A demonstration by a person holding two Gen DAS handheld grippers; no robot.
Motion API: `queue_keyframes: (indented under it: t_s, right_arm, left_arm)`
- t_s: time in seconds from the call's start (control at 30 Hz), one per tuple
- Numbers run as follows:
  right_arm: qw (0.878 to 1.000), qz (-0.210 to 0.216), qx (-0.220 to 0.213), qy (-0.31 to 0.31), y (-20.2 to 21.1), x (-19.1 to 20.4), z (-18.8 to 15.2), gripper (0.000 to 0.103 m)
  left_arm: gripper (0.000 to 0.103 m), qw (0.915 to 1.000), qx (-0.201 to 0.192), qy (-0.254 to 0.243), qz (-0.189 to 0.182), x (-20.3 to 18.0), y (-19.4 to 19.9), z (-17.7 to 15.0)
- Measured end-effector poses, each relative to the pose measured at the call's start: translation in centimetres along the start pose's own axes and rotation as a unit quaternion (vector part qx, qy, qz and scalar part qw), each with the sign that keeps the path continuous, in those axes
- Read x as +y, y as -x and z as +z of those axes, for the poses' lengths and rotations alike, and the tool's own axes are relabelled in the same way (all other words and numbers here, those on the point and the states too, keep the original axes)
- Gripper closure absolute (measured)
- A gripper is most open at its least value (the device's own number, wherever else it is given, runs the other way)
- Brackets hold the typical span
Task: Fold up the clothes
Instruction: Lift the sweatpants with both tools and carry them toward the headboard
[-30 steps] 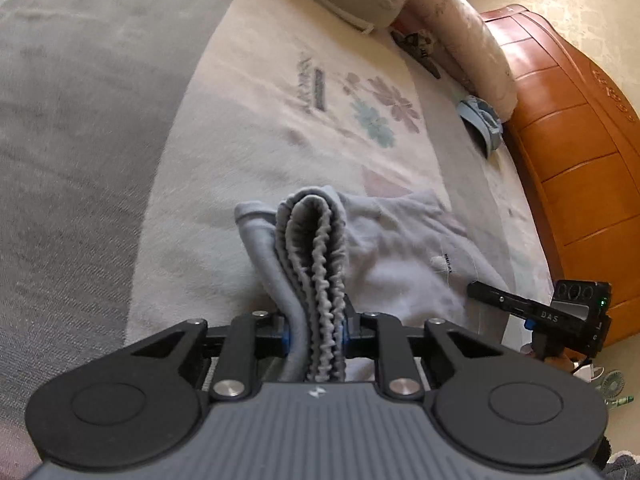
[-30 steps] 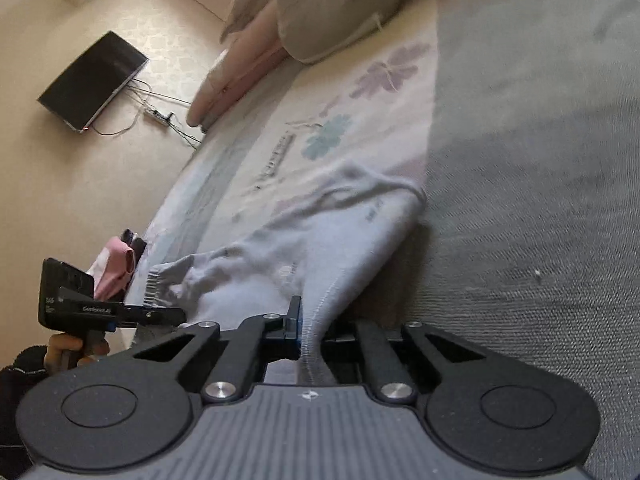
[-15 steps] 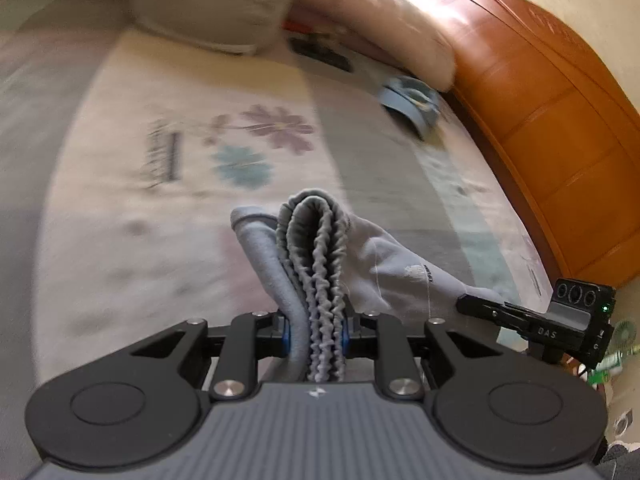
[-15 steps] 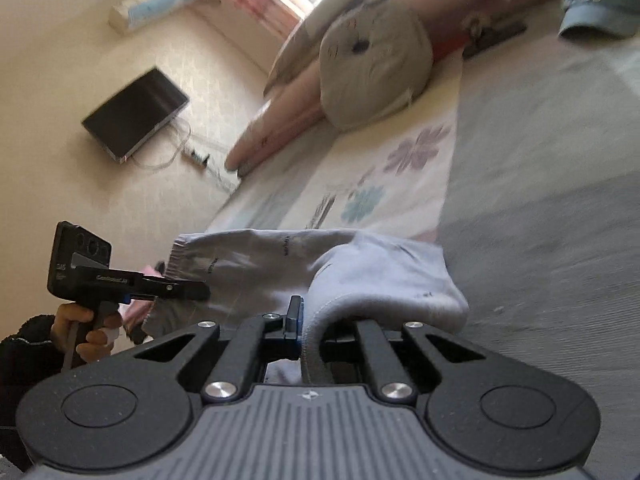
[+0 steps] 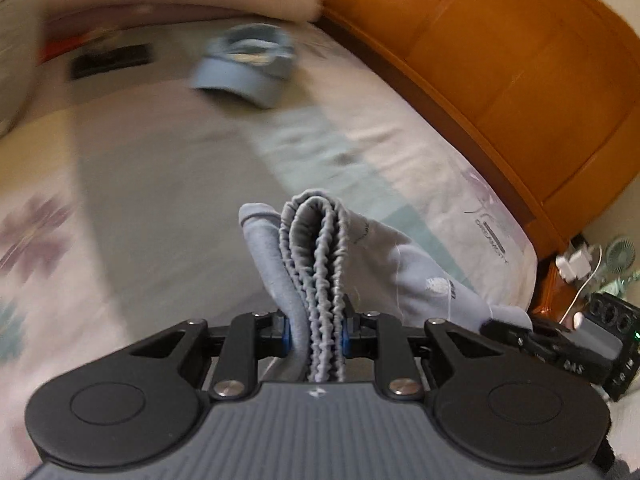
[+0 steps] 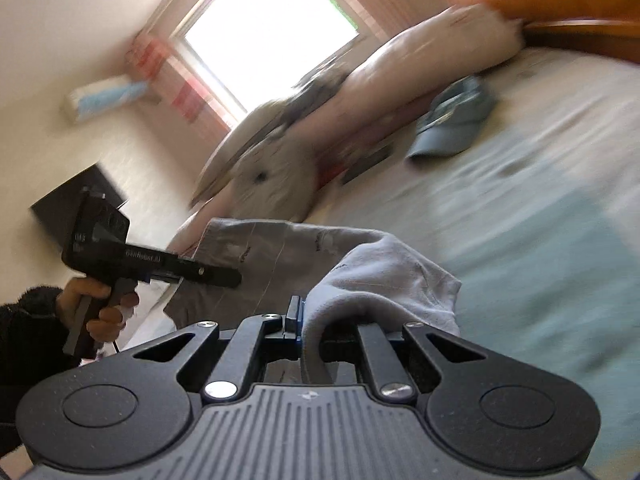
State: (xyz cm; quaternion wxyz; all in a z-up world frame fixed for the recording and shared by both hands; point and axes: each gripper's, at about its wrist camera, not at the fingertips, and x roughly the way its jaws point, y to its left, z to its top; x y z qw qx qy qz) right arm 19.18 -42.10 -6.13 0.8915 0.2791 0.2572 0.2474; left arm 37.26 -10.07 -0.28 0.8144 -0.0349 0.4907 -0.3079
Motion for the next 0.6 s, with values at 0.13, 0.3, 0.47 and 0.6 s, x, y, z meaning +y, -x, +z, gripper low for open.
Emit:
queue_keyframes:
  t_s: [0.13,0.3,0.47,0.6]
  right_arm:
    - [0.998,-0.051,-0.036,-0.005,2.9,-2.2,0.5,0.093]
    - [0.99,-0.114,-0.079,-0.003,5.8,-4.0,0.8,0.093]
    - [0.98,-0.156,-0.122,-0.02,7.7,-5.6,0.7,0.094]
    - [0.972,-0.183,-0.143,-0.026,8.3,-6.3,0.3,0.094]
  left_arm:
    - [0.084,0.9984,0.022,-0.049,-0.016,-4.4,-5.4,4.8]
    - [0.084,0.9927,0.05,-0.107,-0.028,-9.2,-11.0,9.2]
    - [0.084,0.9847,0.069,-0.157,-0.032,-13.6,-15.6,12.9]
    - [0.084,0.9733,0.089,-0.209,-0.028,-16.8,-18.2,15.0]
